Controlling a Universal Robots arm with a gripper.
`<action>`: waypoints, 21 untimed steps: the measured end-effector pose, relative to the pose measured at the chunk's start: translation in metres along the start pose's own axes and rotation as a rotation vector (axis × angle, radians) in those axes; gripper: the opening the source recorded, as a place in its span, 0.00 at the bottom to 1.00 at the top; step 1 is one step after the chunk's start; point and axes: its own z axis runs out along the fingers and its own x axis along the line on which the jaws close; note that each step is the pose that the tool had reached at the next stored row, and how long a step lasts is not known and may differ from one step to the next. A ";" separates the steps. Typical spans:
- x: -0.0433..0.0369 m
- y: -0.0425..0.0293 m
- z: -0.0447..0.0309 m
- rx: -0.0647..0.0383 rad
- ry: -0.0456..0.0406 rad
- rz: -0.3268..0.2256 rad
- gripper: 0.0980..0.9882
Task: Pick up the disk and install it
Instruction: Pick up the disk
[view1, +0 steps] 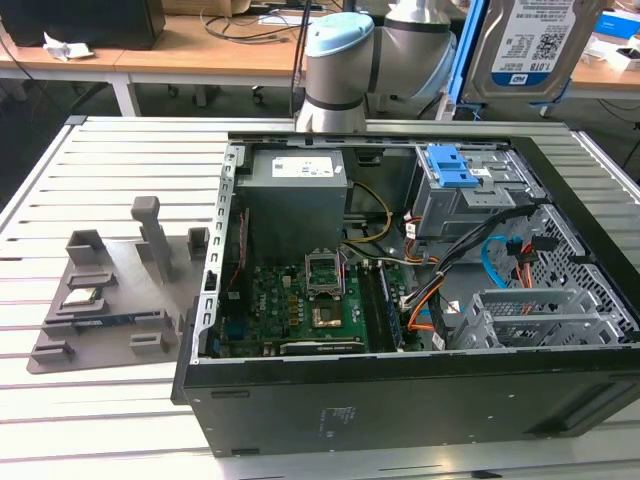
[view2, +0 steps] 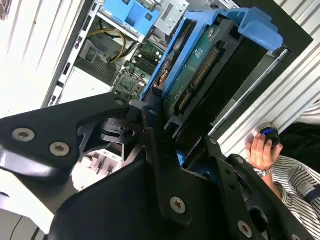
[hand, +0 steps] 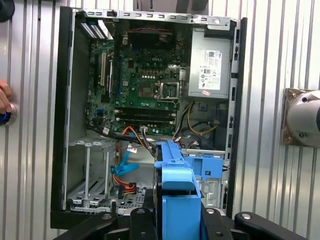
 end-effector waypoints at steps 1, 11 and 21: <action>0.0030 0.0002 0.0002 0.000 -0.0001 0.000 0.30; 0.0336 0.0020 0.0014 0.000 0.0000 0.000 0.30; 0.0561 0.0033 0.0023 0.000 -0.0001 0.000 0.30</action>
